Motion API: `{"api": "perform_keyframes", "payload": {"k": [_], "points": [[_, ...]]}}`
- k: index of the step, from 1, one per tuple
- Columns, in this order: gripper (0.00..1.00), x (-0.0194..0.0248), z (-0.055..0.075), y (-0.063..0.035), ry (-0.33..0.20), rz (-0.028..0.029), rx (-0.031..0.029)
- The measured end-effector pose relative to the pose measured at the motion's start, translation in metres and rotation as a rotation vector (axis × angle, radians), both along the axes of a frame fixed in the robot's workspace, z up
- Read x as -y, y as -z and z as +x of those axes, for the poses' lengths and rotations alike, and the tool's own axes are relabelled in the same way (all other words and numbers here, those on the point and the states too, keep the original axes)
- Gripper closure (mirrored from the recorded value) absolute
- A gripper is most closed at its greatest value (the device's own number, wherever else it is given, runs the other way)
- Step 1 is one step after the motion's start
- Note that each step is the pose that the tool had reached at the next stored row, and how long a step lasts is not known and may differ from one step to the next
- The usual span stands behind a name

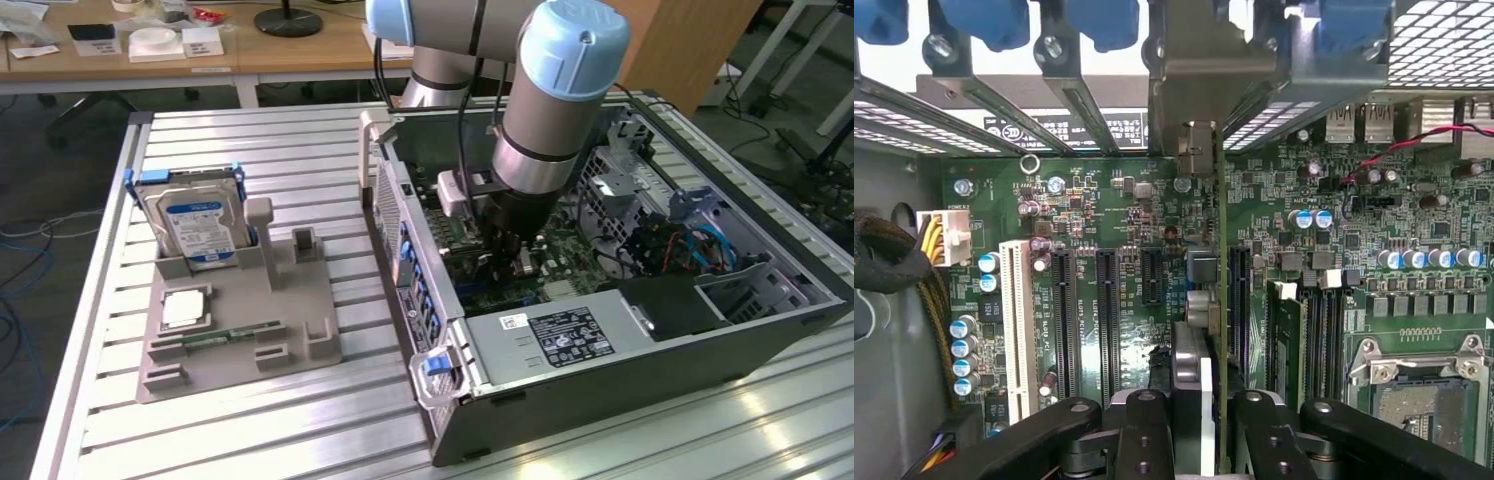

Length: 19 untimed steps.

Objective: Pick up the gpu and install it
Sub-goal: 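Insert the gpu into the slot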

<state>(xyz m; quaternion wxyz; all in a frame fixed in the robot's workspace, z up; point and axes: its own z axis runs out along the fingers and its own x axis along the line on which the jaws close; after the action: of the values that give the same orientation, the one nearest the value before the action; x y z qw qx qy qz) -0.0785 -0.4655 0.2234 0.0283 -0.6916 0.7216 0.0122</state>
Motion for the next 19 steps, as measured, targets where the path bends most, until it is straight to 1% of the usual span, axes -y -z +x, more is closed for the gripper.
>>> {"api": "perform_keyframes", "payload": {"k": [5,10,13,17,19], "points": [[0.72,0.0,0.0,0.0002,0.001,0.0001,-0.0004],[0.72,0.0,0.0017,0.0004,0.001,0.0002,-0.0078],[0.72,0.0,0.0027,0.0005,0.001,0.0,-0.0106],[0.72,0.0,0.0028,0.0008,0.001,-0.0004,-0.0112],[0.72,-0.0004,0.003,0.001,0.0,-0.0017,-0.0112]]}}
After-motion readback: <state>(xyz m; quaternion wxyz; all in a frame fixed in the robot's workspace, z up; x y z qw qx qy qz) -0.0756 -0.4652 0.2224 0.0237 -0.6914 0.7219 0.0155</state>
